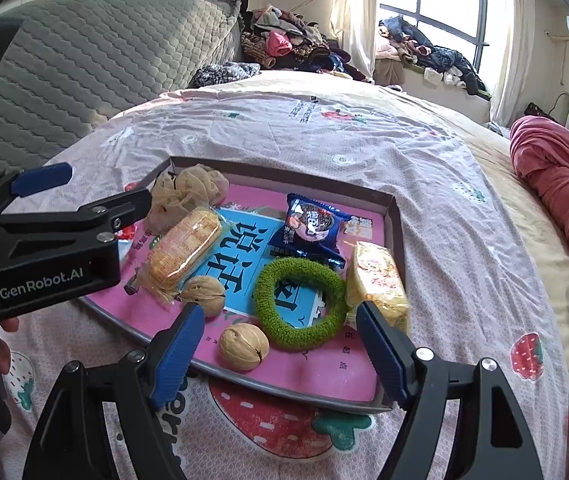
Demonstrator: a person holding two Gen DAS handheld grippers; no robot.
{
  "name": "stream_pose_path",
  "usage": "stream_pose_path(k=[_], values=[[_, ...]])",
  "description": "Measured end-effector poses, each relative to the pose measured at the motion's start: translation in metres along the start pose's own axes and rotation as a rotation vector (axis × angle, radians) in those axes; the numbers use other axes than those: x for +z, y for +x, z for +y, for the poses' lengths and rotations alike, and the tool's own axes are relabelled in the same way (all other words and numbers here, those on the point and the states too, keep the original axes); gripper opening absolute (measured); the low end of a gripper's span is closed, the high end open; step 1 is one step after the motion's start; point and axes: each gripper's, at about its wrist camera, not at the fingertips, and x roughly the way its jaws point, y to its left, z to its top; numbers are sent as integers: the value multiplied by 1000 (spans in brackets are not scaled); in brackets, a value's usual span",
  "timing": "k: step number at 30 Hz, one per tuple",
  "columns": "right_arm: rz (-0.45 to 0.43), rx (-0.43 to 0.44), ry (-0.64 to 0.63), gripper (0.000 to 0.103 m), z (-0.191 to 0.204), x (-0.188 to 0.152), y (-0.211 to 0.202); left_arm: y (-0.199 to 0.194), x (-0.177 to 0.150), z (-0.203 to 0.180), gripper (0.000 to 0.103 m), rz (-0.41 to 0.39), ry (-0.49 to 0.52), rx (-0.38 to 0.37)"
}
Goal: Organize objects
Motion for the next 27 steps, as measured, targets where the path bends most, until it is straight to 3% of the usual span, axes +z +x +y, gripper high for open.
stream_pose_path(k=[10,15,27], values=[[-43,-12,15,87,5,10,-36,-38,3,12,94,-34,-26,27],[-59,-27,37,102,5,13,-51,-54,4,16,94,-38,-39,23],[-74,-38,26,102,15,14,-85,-92,-2,21,94,-67,-41,33]])
